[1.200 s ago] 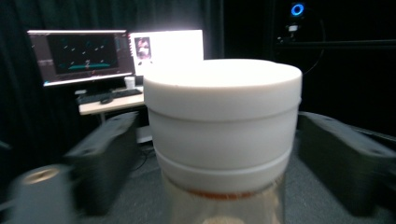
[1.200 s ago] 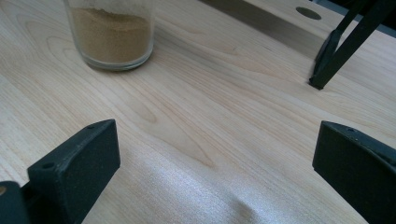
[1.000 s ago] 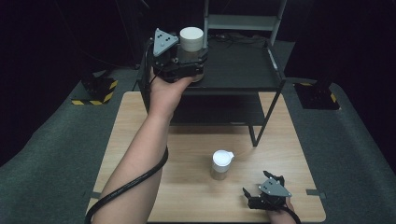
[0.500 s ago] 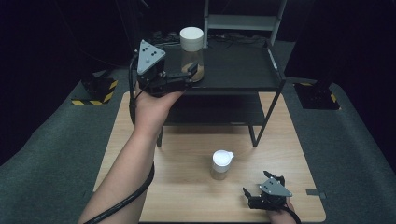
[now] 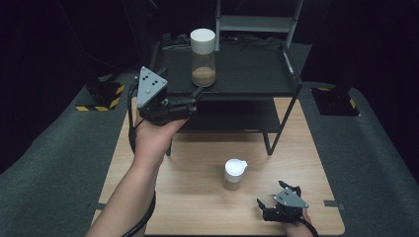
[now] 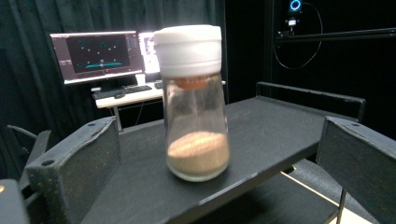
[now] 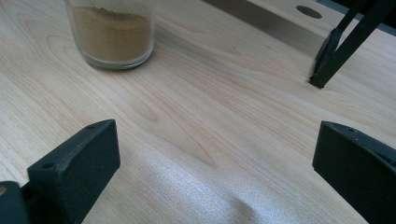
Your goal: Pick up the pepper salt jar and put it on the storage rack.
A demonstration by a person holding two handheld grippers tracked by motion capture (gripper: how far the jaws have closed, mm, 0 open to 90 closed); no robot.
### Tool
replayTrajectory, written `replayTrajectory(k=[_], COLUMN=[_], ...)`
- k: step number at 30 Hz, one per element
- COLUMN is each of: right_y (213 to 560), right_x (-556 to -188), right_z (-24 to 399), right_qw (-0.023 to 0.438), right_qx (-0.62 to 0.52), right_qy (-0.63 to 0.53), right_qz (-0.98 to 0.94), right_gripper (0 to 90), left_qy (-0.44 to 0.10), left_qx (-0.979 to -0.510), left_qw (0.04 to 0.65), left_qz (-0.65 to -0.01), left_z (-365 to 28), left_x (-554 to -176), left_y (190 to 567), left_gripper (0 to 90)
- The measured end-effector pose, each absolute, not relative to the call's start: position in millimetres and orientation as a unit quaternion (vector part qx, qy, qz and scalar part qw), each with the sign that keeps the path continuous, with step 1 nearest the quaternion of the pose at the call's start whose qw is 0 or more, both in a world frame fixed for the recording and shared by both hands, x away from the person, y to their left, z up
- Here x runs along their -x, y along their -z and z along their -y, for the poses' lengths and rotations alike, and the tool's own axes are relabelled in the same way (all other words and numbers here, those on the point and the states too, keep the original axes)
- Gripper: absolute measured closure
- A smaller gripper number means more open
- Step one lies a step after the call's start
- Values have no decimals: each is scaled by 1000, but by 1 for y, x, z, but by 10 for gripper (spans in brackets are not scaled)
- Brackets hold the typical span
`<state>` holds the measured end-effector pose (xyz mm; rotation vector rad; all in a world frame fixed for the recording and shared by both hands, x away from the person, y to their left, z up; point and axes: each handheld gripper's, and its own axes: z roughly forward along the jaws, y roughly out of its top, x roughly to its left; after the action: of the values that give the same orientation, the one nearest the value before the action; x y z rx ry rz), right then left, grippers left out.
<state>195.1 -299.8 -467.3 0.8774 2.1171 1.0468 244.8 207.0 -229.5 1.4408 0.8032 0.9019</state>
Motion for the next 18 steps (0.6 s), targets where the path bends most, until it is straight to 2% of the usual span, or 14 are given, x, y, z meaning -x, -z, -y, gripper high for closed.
replayTrajectory(k=[18], right_y=[467], right_x=[-195], right_z=[300], right_qw=[306], right_qx=[-331], right_qy=[-395], right_qz=[-801], right_gripper=[0], left_qy=[-372], left_qx=[-637], left_qw=[574], left_qz=[-356], left_z=[-230], left_x=[-213], left_y=[293], left_gripper=[4])
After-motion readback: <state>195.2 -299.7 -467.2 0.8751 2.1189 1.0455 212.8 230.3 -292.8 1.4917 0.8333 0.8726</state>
